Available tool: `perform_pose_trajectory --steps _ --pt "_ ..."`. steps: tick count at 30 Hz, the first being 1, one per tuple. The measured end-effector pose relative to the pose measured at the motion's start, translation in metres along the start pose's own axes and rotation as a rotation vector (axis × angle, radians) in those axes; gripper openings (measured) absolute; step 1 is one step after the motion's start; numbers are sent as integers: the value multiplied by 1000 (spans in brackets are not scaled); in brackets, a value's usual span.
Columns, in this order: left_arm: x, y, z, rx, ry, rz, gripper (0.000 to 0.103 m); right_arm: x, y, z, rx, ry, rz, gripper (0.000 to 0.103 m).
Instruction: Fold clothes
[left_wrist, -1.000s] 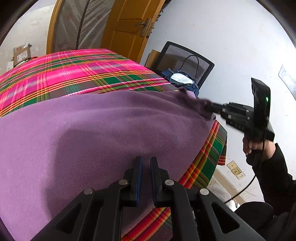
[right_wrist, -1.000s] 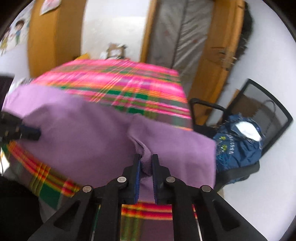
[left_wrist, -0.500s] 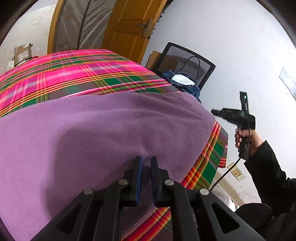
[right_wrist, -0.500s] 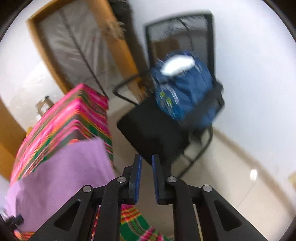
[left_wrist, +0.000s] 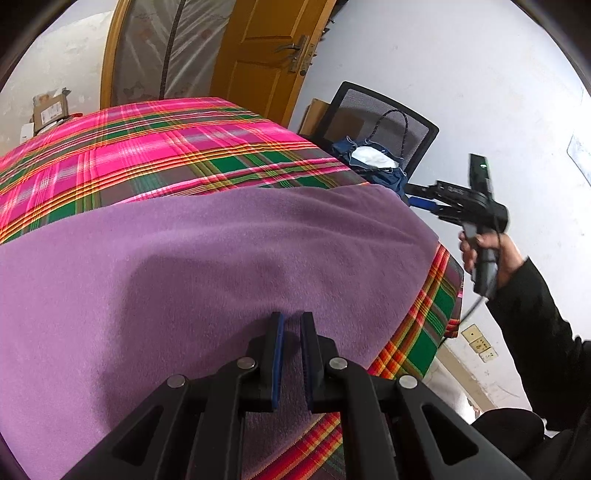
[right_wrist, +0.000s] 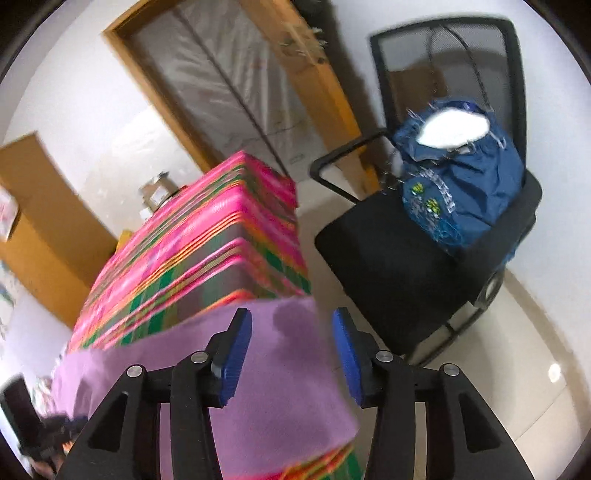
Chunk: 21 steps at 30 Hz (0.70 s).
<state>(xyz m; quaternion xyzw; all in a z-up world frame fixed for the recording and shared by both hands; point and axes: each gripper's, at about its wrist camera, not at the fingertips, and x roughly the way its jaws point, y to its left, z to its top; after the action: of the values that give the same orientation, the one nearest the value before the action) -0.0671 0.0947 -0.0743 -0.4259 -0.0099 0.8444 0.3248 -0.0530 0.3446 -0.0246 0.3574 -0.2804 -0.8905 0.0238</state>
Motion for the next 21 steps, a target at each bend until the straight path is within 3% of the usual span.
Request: perform_pose_trajectory --steps 3,5,7,8,9,18,21 --pt "1 1 1 -4 -1 -2 8 18 -21 7 111 64 126 48" --pt "2 2 2 -7 -1 -3 8 21 -19 5 99 86 161 47" --pt "4 2 4 -6 -2 -2 8 21 -14 2 75 95 169 34" --pt "5 2 4 -6 -2 -2 8 21 -13 1 67 97 162 15" --pt "5 1 5 -4 -2 -1 9 22 -11 1 60 98 151 9" --pt "4 1 14 -22 -31 21 9 -8 3 25 -11 -55 102 4" --pt "7 2 16 -24 -32 22 9 -7 -8 31 23 -80 60 2"
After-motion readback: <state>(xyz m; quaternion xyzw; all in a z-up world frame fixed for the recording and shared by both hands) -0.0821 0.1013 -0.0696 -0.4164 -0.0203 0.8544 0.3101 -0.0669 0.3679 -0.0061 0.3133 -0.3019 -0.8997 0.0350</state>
